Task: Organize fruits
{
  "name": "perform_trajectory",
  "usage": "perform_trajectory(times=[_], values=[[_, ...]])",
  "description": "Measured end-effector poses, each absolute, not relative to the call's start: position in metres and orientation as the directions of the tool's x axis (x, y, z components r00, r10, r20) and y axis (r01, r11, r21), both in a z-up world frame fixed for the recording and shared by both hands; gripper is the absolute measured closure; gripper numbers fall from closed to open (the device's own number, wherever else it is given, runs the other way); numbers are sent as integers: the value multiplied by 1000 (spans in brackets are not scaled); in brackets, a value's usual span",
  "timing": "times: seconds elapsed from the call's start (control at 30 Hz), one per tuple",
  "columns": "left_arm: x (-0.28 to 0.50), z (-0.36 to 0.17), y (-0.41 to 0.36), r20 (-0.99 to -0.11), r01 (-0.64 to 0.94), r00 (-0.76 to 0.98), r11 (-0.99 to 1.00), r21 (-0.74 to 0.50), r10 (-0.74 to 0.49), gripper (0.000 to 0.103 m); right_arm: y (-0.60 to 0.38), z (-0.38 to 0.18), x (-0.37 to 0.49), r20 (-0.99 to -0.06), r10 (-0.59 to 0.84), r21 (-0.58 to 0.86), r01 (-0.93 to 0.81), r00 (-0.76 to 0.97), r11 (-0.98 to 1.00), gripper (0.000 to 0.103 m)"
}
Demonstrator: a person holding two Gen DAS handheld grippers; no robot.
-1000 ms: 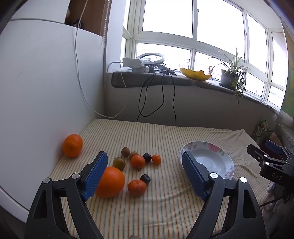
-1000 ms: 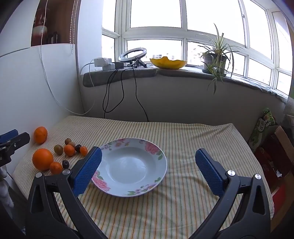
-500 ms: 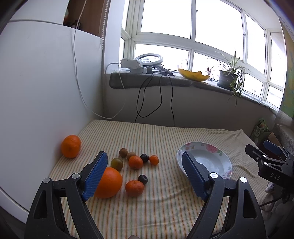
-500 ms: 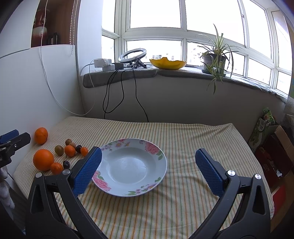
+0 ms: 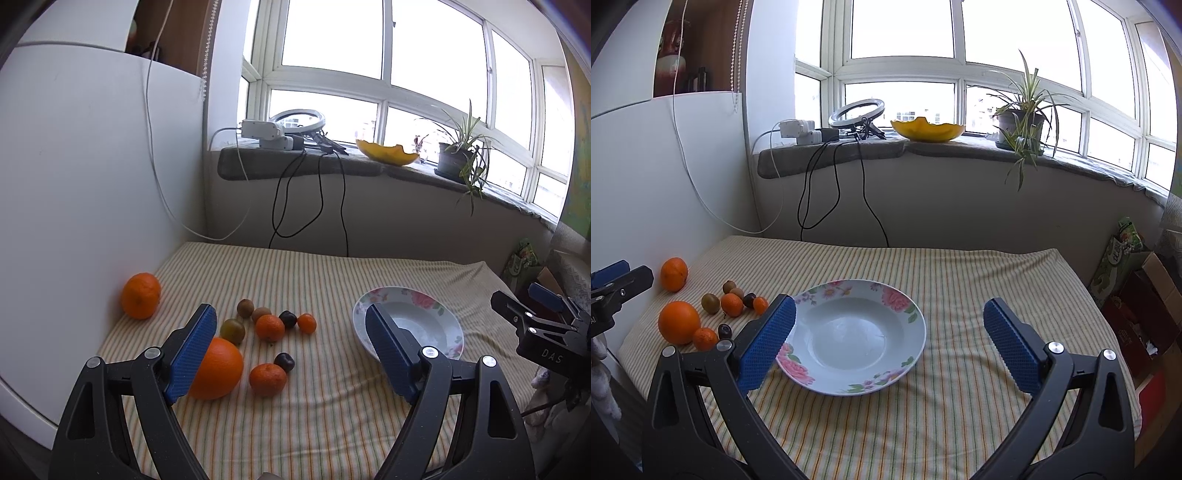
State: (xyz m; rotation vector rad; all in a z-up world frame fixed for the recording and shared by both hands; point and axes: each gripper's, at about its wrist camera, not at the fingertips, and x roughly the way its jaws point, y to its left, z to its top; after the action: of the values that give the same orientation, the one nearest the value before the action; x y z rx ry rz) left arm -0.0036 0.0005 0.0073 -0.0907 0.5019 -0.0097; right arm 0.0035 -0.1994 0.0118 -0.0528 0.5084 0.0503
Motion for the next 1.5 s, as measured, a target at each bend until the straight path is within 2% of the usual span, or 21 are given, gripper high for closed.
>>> perform_trajectory(times=[1.5], values=[[-2,2,11,-489,-14,871,994,-110,-42,20,-191,2,8,-516,48,-42,-81,855,996,0]])
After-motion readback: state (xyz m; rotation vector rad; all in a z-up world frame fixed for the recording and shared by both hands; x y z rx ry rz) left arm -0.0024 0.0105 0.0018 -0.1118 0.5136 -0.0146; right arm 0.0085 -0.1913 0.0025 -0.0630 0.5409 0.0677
